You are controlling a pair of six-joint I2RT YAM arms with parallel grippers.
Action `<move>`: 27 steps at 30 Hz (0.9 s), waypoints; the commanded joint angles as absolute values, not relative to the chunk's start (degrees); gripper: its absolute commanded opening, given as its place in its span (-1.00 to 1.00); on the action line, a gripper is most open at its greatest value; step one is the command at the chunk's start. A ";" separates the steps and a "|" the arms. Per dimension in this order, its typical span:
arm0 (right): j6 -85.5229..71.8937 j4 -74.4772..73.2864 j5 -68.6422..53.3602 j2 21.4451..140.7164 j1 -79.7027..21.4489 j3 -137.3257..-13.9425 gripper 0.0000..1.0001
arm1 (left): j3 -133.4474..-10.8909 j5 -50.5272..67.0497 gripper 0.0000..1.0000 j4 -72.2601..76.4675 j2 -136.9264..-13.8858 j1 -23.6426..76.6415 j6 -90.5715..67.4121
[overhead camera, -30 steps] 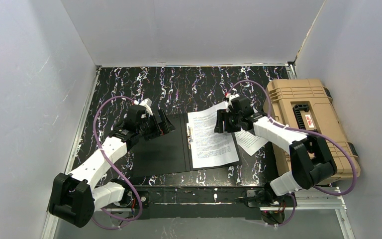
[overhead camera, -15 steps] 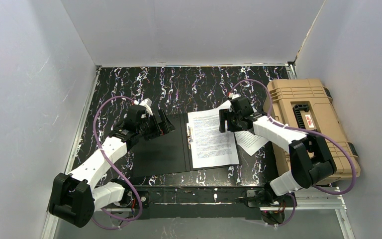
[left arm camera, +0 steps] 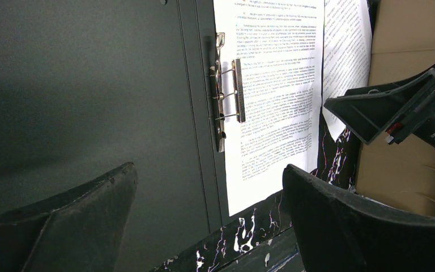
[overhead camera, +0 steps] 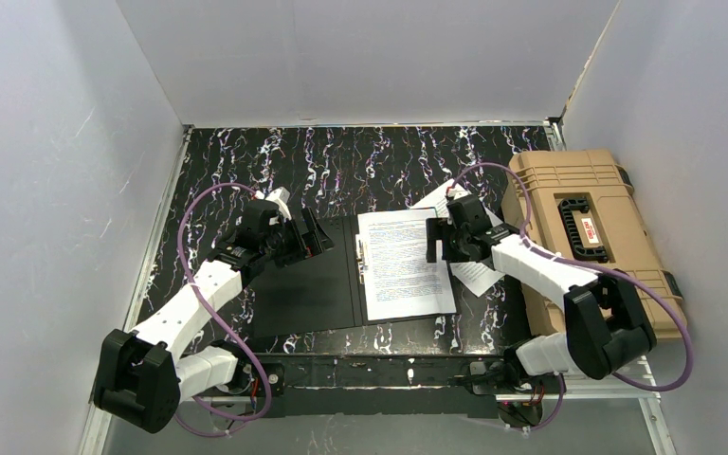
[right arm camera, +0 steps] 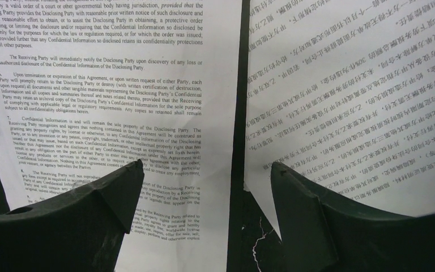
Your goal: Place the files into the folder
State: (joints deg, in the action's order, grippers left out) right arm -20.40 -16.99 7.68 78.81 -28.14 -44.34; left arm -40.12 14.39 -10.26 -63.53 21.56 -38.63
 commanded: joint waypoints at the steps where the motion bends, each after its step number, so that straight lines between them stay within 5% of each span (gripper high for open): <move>1: -23.66 -16.89 5.96 75.91 -27.99 -42.55 0.82 | -39.47 15.07 0.97 -9.93 -62.69 21.71 -38.37; 27: -28.97 -15.95 0.83 74.71 -27.86 -36.11 0.84 | -39.28 15.45 0.97 -10.07 -61.96 21.71 -38.48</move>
